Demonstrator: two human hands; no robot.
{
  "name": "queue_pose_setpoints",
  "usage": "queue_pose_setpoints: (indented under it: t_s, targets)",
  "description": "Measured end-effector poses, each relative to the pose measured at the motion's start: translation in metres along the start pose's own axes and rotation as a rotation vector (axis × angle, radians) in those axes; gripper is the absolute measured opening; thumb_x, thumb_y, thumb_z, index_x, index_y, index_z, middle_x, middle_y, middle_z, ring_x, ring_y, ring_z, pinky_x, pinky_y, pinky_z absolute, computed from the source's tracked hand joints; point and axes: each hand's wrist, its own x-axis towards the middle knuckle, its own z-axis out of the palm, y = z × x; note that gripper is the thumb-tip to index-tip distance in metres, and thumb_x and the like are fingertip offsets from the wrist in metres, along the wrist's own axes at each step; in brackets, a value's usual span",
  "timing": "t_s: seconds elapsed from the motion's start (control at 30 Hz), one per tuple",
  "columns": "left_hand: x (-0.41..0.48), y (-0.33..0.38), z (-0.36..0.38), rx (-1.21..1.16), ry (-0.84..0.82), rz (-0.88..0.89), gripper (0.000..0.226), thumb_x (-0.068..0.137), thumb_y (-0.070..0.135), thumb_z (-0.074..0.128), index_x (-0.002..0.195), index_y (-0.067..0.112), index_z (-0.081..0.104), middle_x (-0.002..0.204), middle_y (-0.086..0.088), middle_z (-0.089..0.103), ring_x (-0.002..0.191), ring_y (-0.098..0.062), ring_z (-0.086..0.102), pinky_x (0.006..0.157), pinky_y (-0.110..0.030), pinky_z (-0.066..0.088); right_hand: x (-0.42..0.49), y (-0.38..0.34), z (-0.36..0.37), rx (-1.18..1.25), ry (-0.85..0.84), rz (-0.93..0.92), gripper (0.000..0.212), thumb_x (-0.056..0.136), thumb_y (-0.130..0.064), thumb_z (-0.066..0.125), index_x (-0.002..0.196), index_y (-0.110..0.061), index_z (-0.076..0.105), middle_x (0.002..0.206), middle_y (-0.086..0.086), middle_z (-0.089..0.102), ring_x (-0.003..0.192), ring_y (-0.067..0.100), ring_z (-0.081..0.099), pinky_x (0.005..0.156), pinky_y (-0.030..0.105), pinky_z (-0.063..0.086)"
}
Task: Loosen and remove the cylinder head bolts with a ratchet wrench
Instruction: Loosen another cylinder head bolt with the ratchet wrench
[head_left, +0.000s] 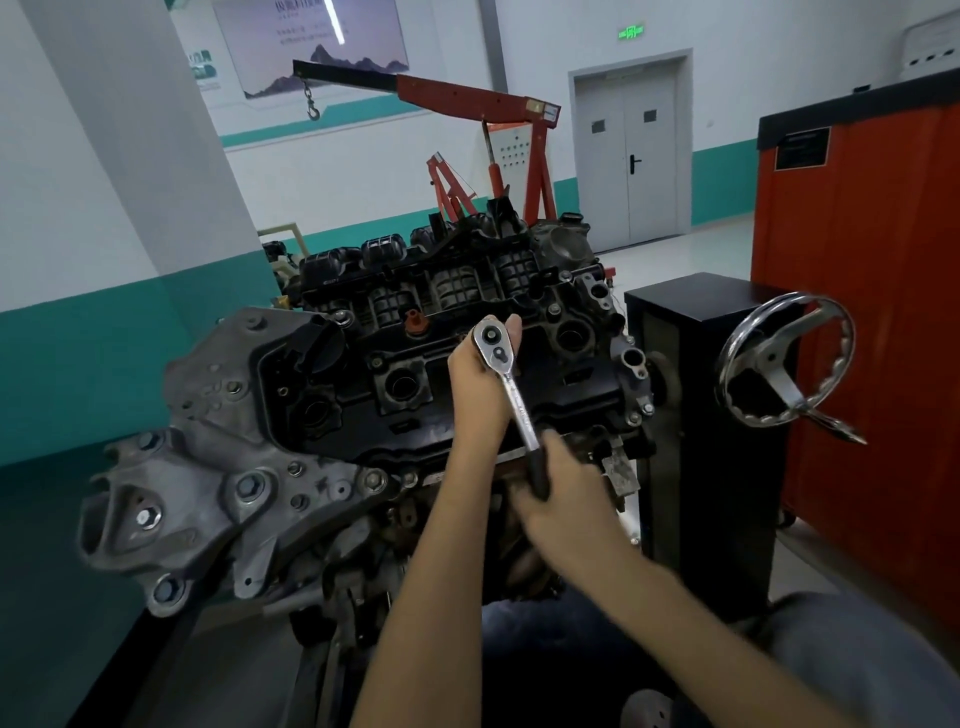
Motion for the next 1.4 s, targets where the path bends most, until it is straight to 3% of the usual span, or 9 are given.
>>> queue_pose_setpoints:
  t_s: [0.13, 0.3, 0.43, 0.53, 0.63, 0.87, 1.07, 1.23, 1.4]
  targets:
    - [0.003, -0.002, -0.008, 0.04, -0.029, -0.075, 0.045, 0.095, 0.016, 0.059, 0.061, 0.022, 0.032, 0.053, 0.016, 0.032, 0.05, -0.002, 0.028, 0.057, -0.019, 0.032, 0.001, -0.006, 0.012, 0.071, -0.041, 0.027, 0.026, 0.081, -0.005, 0.055, 0.094, -0.024, 0.042, 0.064, -0.001, 0.046, 0.045, 0.003, 0.047, 0.042, 0.012, 0.036]
    - [0.007, 0.001, -0.013, 0.097, -0.197, -0.043, 0.047, 0.095, 0.017, 0.06, 0.055, 0.026, 0.036, 0.055, 0.014, 0.035, 0.06, -0.008, 0.037, 0.063, -0.021, 0.035, 0.048, 0.009, -0.097, -0.409, -0.295, -0.179, 0.031, 0.082, -0.004, 0.059, 0.1, -0.027, 0.048, 0.07, 0.0, 0.057, 0.051, 0.006, 0.054, 0.047, 0.019, 0.046]
    - [0.005, 0.004, -0.012, 0.09, -0.145, -0.046, 0.044, 0.095, 0.008, 0.056, 0.059, 0.032, 0.063, 0.065, 0.008, 0.054, 0.068, -0.012, 0.048, 0.065, -0.016, 0.041, 0.104, -0.009, -0.144, -1.01, -0.225, -0.431, 0.023, 0.088, -0.019, 0.056, 0.107, -0.025, 0.045, 0.063, -0.01, 0.042, 0.054, 0.011, 0.046, 0.048, 0.021, 0.03]
    - [0.0, 0.003, -0.011, 0.029, -0.063, -0.059, 0.036, 0.097, 0.013, 0.056, 0.063, 0.023, 0.051, 0.058, 0.014, 0.048, 0.059, -0.001, 0.044, 0.062, -0.009, 0.04, 0.09, -0.002, -0.125, -0.928, -0.139, -0.386, 0.021, 0.086, -0.02, 0.057, 0.099, -0.028, 0.042, 0.063, -0.009, 0.039, 0.054, 0.014, 0.044, 0.046, 0.021, 0.028]
    - [-0.004, 0.004, -0.003, 0.009, -0.032, -0.051, 0.041, 0.097, 0.012, 0.056, 0.062, 0.017, 0.036, 0.056, 0.013, 0.039, 0.061, -0.003, 0.04, 0.068, -0.014, 0.039, 0.041, 0.017, -0.081, -0.467, -0.111, -0.168, 0.029, 0.081, -0.014, 0.058, 0.082, -0.03, 0.033, 0.063, -0.001, 0.047, 0.051, 0.017, 0.049, 0.045, 0.027, 0.037]
    - [-0.004, 0.009, -0.003, 0.017, -0.031, -0.046, 0.036, 0.096, 0.007, 0.058, 0.07, 0.01, 0.033, 0.063, 0.001, 0.02, 0.052, -0.004, 0.02, 0.052, -0.01, 0.027, -0.007, -0.011, 0.03, 0.178, 0.09, 0.007, 0.032, 0.082, -0.001, 0.054, 0.081, -0.029, 0.038, 0.057, -0.007, 0.046, 0.048, 0.001, 0.053, 0.042, 0.011, 0.036]
    - [0.002, 0.005, -0.009, 0.077, -0.151, -0.049, 0.046, 0.095, 0.017, 0.06, 0.059, 0.02, 0.032, 0.056, 0.01, 0.031, 0.057, -0.008, 0.029, 0.062, -0.024, 0.031, 0.024, 0.014, -0.061, -0.195, -0.175, -0.127, 0.029, 0.079, -0.004, 0.057, 0.087, -0.028, 0.045, 0.061, -0.001, 0.051, 0.045, 0.007, 0.047, 0.042, 0.018, 0.036]
    - [0.004, 0.003, -0.01, 0.039, -0.123, -0.084, 0.043, 0.097, 0.01, 0.054, 0.059, 0.028, 0.058, 0.074, 0.001, 0.057, 0.08, -0.009, 0.053, 0.071, -0.019, 0.039, 0.089, -0.006, -0.134, -0.915, -0.215, -0.384, 0.023, 0.087, -0.018, 0.057, 0.097, -0.031, 0.041, 0.065, -0.011, 0.04, 0.058, 0.013, 0.049, 0.049, 0.02, 0.028]
    - [-0.003, 0.001, -0.009, 0.019, -0.071, -0.058, 0.043, 0.097, 0.016, 0.057, 0.061, 0.017, 0.034, 0.057, 0.009, 0.034, 0.055, -0.002, 0.036, 0.059, -0.012, 0.035, 0.049, 0.01, -0.095, -0.592, -0.099, -0.197, 0.026, 0.081, -0.016, 0.059, 0.087, -0.029, 0.037, 0.069, 0.002, 0.05, 0.061, 0.026, 0.054, 0.054, 0.033, 0.045]
